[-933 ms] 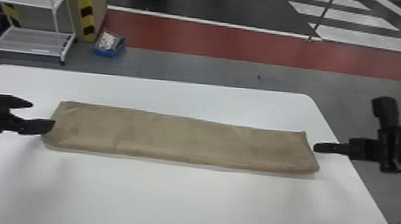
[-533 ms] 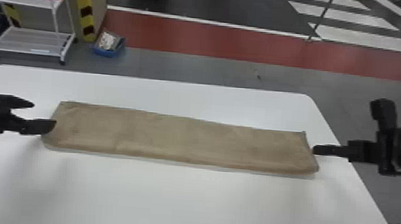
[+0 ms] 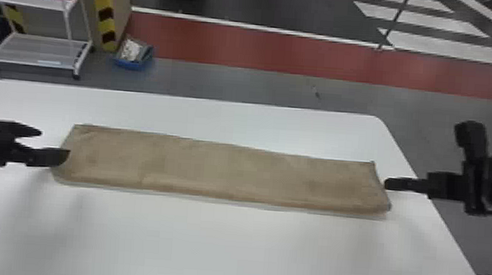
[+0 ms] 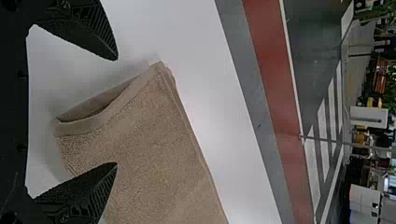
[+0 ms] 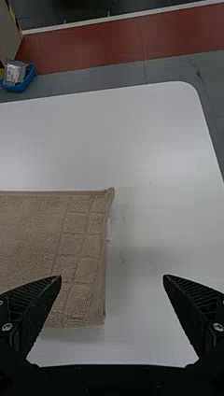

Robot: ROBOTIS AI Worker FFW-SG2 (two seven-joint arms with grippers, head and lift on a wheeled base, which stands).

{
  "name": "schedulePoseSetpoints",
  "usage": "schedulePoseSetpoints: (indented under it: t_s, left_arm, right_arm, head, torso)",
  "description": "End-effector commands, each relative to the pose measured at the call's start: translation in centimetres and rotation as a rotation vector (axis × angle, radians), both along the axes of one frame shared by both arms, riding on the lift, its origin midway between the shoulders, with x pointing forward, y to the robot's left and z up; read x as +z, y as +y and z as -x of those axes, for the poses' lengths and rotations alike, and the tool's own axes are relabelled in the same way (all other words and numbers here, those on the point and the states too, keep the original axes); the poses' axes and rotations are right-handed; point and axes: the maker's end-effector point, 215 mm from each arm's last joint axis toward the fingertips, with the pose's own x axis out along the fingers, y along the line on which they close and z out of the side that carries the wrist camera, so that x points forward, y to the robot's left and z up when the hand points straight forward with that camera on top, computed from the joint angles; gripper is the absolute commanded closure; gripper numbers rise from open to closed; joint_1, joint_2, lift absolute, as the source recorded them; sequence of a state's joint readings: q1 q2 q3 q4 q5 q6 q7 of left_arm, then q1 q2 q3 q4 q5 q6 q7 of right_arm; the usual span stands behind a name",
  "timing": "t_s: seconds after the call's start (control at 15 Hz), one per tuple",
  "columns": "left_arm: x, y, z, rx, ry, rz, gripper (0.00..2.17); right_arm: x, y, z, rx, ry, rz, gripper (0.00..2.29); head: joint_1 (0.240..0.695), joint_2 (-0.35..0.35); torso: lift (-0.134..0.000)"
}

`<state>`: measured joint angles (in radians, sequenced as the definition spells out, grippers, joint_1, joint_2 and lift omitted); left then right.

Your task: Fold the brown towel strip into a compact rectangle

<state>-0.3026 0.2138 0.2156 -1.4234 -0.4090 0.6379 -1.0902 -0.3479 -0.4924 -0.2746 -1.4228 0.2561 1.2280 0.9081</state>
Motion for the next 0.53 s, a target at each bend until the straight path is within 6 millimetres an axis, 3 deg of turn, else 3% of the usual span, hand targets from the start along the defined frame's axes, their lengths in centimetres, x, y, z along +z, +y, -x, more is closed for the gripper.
schedulePoseSetpoints:
  t_s: [0.0,0.47]
  left_arm:
    - [-1.1,0.3,0.61,0.06,0.056,0.038,0.09]
    - [-2.05,-0.38,-0.23,0.225,0.1,0.103,0.09]
  right_arm:
    - [-0.02,-0.08,0.08,-0.001,0.002,0.001,0.08]
    - [-0.84,-0.06,0.86,0.001,0.017,0.002,0.08]
  head:
    - [0.695,-0.196]
    - [0.695,-0.195]
  torso:
    - [-0.12]
    - [-0.12]
